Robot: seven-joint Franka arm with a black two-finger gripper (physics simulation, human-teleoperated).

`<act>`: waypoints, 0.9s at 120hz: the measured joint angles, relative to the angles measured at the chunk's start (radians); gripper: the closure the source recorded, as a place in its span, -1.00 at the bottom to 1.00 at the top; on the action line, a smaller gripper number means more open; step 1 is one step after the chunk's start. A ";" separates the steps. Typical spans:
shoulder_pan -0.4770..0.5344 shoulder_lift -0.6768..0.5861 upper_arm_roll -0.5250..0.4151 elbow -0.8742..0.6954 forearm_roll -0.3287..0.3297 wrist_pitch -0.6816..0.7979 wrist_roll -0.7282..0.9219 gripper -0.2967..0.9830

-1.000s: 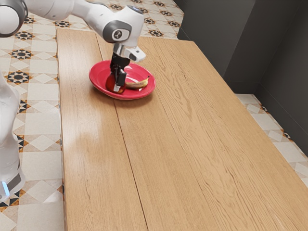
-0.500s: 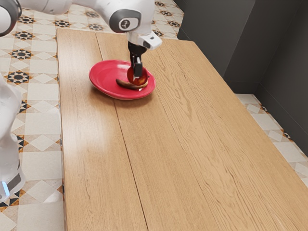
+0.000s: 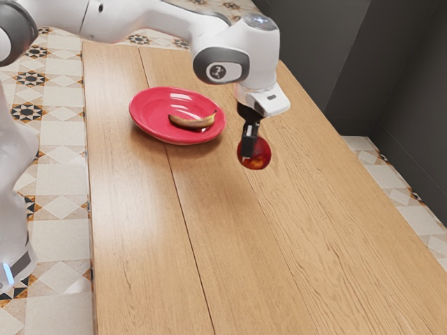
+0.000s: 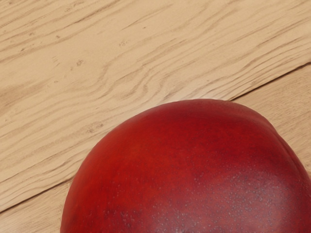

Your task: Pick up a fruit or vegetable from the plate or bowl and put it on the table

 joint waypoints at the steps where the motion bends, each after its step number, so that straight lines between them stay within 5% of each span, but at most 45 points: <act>1: -0.001 0.000 0.000 0.000 0.000 0.001 0.000 0.21; 30: -0.021 0.020 -0.001 0.053 -0.025 0.018 0.007 -0.34; 62: -0.025 0.048 -0.001 0.070 -0.122 0.037 0.021 -0.50; 73: -0.022 0.071 0.006 0.094 -0.256 0.084 0.007 -0.52; 86: -0.010 0.081 0.007 0.194 -0.336 0.105 -0.203 -0.53; 99: 0.010 0.185 -0.003 0.506 -0.281 -0.072 -0.583 -0.53; 108: 0.029 0.223 -0.004 0.587 -0.287 -0.198 -0.828 -0.53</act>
